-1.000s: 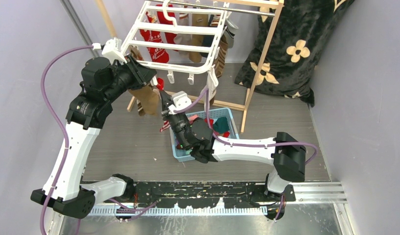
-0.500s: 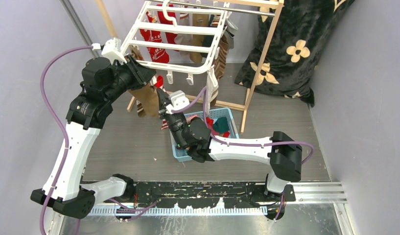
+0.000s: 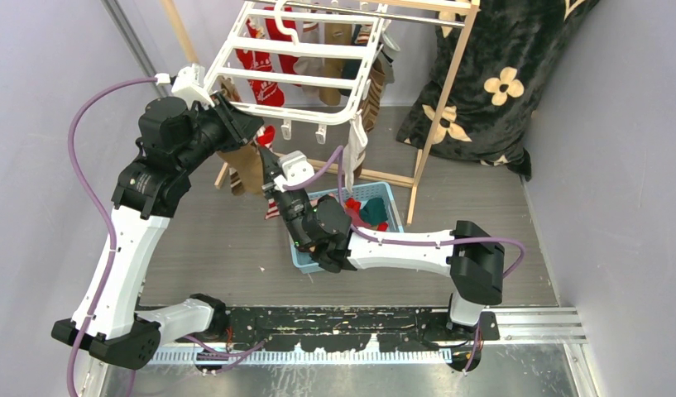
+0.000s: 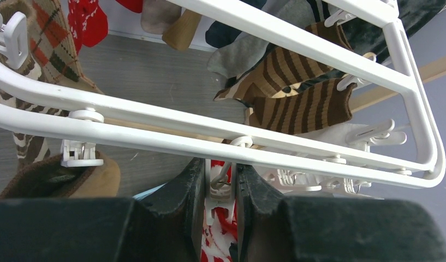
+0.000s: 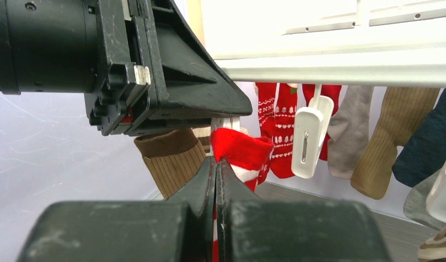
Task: Clip the socks to the hanger
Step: Clamp the sock onto the hanger.
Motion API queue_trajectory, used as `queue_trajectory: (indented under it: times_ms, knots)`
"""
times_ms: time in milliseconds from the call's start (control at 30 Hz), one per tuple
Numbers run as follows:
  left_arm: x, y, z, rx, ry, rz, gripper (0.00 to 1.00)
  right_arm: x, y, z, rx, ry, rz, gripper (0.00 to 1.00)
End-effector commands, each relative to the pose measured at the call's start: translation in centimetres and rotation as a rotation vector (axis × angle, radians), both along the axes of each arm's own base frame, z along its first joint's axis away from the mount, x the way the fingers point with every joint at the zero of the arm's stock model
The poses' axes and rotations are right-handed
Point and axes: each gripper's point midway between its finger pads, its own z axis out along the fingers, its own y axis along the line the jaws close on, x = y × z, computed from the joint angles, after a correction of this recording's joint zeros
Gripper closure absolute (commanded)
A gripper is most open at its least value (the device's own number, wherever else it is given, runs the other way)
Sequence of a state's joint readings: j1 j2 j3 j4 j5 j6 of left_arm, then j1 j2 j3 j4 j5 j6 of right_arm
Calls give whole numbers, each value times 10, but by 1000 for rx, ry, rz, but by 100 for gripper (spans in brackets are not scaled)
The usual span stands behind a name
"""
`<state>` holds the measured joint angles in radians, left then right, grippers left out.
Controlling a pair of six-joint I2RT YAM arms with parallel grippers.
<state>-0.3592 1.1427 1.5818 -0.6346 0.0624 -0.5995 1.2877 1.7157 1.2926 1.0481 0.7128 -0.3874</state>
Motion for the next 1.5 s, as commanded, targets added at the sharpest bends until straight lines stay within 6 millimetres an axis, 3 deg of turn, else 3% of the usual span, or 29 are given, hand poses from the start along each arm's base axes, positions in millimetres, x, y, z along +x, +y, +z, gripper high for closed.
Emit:
queue_trajectory:
  times_ms: [0,200,367,433,533,633,667,900,1000,1133,1267,1467]
  knots:
    - [-9,7,0,7,17,23,100,-5,-13,45,114,-59,3,99]
    - [-9,7,1,7,15,23,100,7,-15,33,97,-47,-26,99]
    - [-8,8,2,10,8,28,99,11,-21,35,105,-52,-31,99]
    - [-8,9,2,11,8,34,90,9,-23,39,112,-57,-21,99]
    - [-9,11,1,14,8,40,59,7,-20,38,108,-54,4,99]
    - [-11,14,0,20,5,50,54,5,-15,34,108,-43,34,99]
    - [-12,14,0,22,1,50,54,5,-14,33,110,-37,43,96]
    - [-12,20,2,46,-23,66,55,-2,-25,27,107,-2,76,48]
    - [-11,23,2,58,-35,80,52,-10,-37,26,80,14,121,37]
    - [-14,23,3,62,-47,74,46,-14,-64,24,66,54,163,34]
    - [-17,22,4,63,-56,54,40,-3,-87,21,84,95,167,36]
    - [-29,8,10,65,-81,-50,33,13,-95,30,105,83,201,37]
